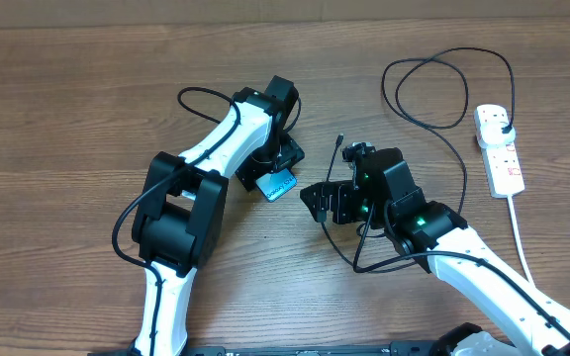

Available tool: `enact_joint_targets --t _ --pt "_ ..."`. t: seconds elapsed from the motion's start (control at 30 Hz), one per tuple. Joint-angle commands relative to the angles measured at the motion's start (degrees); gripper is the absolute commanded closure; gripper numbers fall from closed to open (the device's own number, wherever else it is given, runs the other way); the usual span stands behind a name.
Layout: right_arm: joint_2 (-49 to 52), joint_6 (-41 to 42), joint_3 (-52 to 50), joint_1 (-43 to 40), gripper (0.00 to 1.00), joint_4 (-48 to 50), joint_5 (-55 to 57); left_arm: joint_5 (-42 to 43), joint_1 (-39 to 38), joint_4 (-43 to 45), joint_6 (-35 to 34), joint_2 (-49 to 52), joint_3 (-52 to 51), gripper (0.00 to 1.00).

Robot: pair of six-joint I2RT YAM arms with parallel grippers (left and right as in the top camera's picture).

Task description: Plug charger to phone and switch on socket

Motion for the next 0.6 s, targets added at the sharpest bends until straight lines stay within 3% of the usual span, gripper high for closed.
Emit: enact_joint_targets --t 0.0,0.23,0.33,0.57 --pt "-1.03 -1.27 0.92 -0.15 0.00 0.15 -0.57 -0.72 -0.07 2.64 -1.75 4.83 -2.97 0.09" --pt "-1.01 -1.27 0.92 -0.15 0.00 0.13 -0.66 -1.79 -0.07 2.64 -2.12 4.83 -2.97 0.18" --pt "-1.03 -1.25 0.92 -0.15 0.00 0.11 -0.76 -1.90 -0.07 2.62 -2.10 4.83 -2.97 0.29" --pt "-1.03 -1.25 0.92 -0.15 0.00 0.04 -0.74 -2.08 -0.07 2.45 -1.62 4.85 -2.97 0.36"
